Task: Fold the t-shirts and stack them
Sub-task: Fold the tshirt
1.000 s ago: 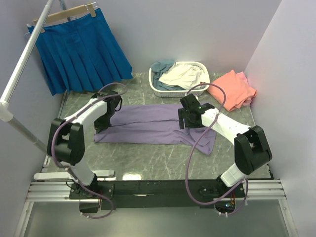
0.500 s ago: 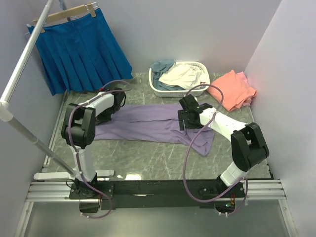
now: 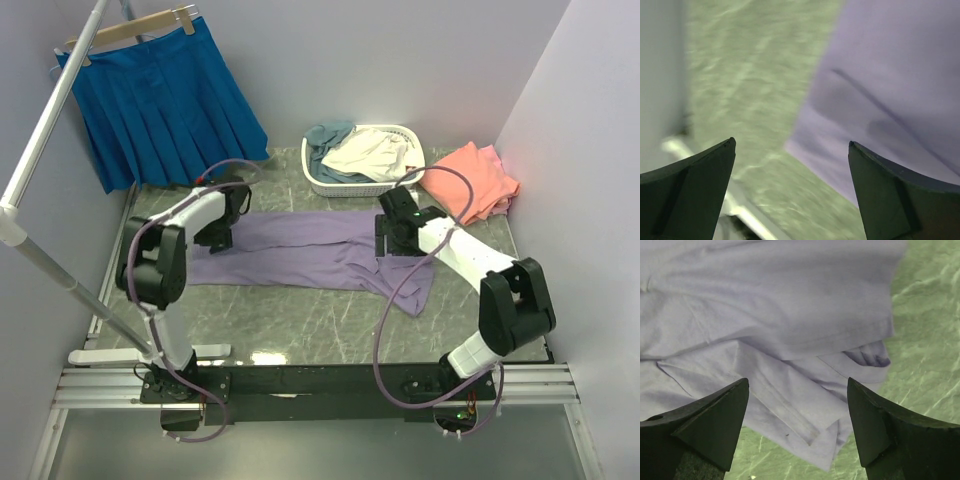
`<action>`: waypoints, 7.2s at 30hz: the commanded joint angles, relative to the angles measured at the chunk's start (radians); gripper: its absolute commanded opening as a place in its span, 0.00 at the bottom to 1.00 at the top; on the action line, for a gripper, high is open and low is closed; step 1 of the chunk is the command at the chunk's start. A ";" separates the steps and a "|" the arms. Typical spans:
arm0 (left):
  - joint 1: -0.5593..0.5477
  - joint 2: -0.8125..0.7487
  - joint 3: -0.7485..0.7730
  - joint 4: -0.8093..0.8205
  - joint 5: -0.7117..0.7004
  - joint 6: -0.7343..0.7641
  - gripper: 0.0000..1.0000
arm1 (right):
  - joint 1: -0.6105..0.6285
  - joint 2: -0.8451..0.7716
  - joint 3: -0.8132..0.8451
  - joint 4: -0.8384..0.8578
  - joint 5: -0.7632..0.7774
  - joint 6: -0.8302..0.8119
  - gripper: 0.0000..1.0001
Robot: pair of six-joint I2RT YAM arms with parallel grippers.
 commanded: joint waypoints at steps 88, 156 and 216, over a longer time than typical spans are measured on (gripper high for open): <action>-0.179 -0.048 -0.157 0.377 0.458 0.092 0.99 | 0.101 0.052 0.015 0.009 0.097 0.138 0.00; -0.256 -0.002 -0.162 0.347 0.401 0.089 0.99 | 0.014 0.360 0.239 0.184 -0.369 0.049 0.53; -0.280 0.030 -0.151 0.338 0.397 0.095 0.99 | -0.124 0.347 0.263 0.104 -0.027 0.093 0.66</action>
